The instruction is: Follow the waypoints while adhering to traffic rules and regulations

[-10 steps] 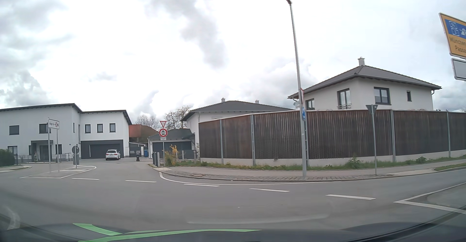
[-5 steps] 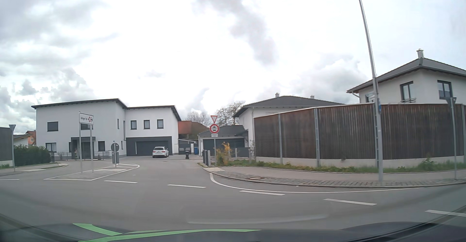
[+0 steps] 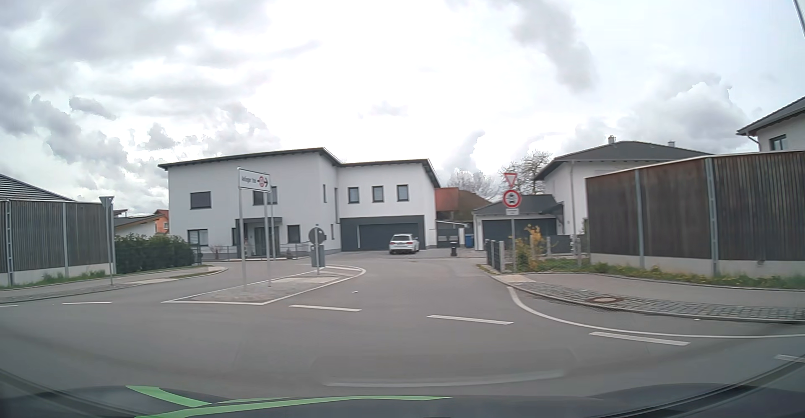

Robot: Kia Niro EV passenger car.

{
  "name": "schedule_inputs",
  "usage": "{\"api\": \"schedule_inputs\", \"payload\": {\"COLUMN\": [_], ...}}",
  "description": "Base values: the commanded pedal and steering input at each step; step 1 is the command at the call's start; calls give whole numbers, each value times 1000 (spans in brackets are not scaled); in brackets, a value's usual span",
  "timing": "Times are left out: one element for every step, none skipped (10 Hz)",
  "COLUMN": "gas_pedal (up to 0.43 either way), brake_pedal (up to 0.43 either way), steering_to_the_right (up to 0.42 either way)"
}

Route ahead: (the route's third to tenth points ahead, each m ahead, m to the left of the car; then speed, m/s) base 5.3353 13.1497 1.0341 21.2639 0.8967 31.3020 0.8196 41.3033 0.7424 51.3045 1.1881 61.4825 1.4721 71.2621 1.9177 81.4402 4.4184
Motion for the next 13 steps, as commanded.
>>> {"api": "schedule_inputs", "payload": {"gas_pedal": [39, 39, 39, 39, 39, 39, 47, 59, 67, 79, 87, 98, 110], "brake_pedal": [0, 0, 0, 0, 0, 0, 0, 0, 0, 0, 0, 0, 0], "steering_to_the_right": [-582, -606, -619, -629, -641, -654, -661, -661, -661, -659, -655, -651, -649]}}
